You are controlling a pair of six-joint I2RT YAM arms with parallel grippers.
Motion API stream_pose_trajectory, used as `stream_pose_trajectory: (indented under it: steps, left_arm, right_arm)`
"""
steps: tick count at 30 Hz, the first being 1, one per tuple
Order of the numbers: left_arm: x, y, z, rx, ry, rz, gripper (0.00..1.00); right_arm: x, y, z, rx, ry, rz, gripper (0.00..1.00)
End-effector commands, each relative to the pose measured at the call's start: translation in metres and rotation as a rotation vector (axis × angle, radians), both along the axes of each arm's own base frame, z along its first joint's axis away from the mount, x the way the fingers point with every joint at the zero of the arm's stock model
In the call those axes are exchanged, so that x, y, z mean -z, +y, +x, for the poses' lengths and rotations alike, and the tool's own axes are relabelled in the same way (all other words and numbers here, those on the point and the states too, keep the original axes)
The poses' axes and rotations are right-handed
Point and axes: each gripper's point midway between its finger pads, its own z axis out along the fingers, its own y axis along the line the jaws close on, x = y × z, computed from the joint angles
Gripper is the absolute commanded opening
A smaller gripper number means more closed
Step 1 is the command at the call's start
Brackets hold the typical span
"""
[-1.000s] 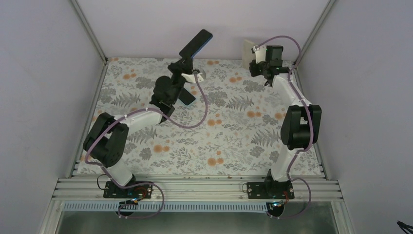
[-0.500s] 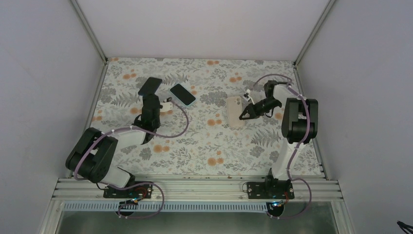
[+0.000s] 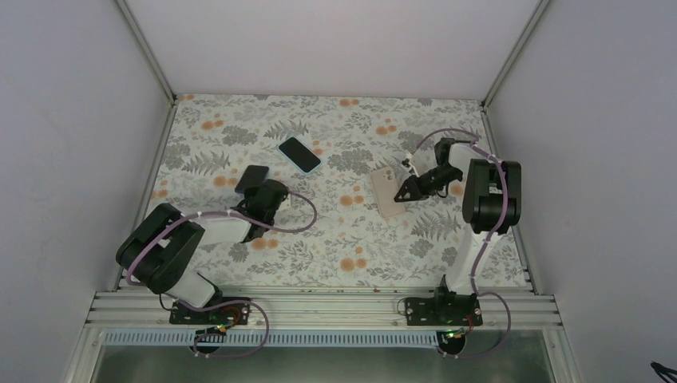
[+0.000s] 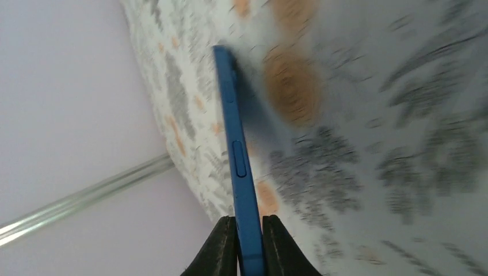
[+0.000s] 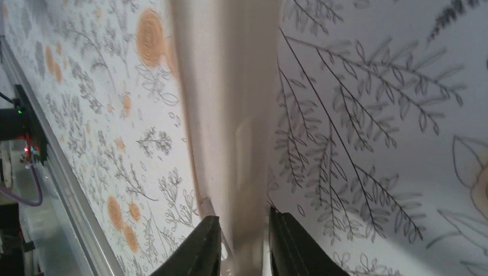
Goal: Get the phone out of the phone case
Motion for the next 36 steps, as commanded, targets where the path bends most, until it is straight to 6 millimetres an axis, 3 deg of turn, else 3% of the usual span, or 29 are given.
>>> stream_pose_trajectory:
  steps: [1, 3, 4, 5, 6, 8, 10, 12, 14, 17, 21, 24, 27, 32, 36]
  left_arm:
    - [0.071, -0.006, -0.085, 0.068, 0.436, 0.011, 0.28]
    - [0.067, -0.027, -0.102, 0.07, 0.534, -0.084, 0.65]
    - [0.063, -0.037, -0.11, 0.083, 0.571, -0.116, 0.77]
    - [0.058, -0.046, -0.12, 0.101, 0.613, -0.147, 0.94]
    - [0.053, -0.055, -0.129, 0.124, 0.652, -0.172, 0.99]
    - [0.04, -0.074, -0.153, 0.167, 0.778, -0.245, 1.0]
    - [0.017, -0.096, -0.159, 0.213, 0.828, -0.344, 1.0]
    - [-0.013, -0.11, -0.153, 0.266, 0.811, -0.408, 1.0]
    - [-0.056, -0.12, -0.121, 0.314, 0.694, -0.515, 1.0]
    - [-0.128, -0.116, -0.053, 0.338, 0.428, -0.674, 1.0]
    - [-0.182, -0.084, 0.024, 0.256, 0.126, -0.763, 1.0]
    - [-0.196, -0.063, 0.061, 0.193, 0.04, -0.868, 1.0]
    - [-0.195, -0.043, 0.092, 0.116, -0.004, -0.96, 1.0]
    - [-0.197, -0.003, 0.134, -0.006, -0.101, -1.103, 1.0]
    - [-0.192, 0.024, 0.154, -0.081, -0.118, -1.196, 1.0]
  right_arm:
    - [0.013, -0.013, -0.007, 0.003, 0.017, -0.072, 0.4]
    - [0.014, -0.02, -0.008, 0.002, 0.0, -0.117, 0.7]
    - [0.013, -0.024, -0.007, 0.003, -0.016, -0.142, 0.92]
    - [0.011, -0.029, -0.003, 0.013, -0.036, -0.172, 0.99]
    - [0.005, -0.034, 0.001, 0.019, -0.066, -0.198, 1.0]
    - [-0.01, -0.047, 0.017, 0.033, -0.164, -0.281, 1.0]
    - [-0.028, -0.052, 0.035, 0.029, -0.282, -0.388, 1.0]
    - [-0.043, -0.041, 0.046, -0.012, -0.379, -0.46, 1.0]
    - [-0.052, -0.019, 0.055, -0.062, -0.45, -0.49, 1.0]
    - [-0.062, 0.026, 0.075, -0.119, -0.522, -0.471, 1.0]
    - [-0.073, 0.09, 0.109, -0.129, -0.579, -0.386, 1.0]
    - [-0.072, 0.136, 0.133, -0.122, -0.59, -0.324, 1.0]
    - [-0.055, 0.179, 0.146, -0.155, -0.57, -0.292, 1.0]
    - [-0.023, 0.245, 0.147, -0.23, -0.55, -0.25, 1.0]
    - [-0.007, 0.277, 0.146, -0.235, -0.526, -0.204, 1.0]
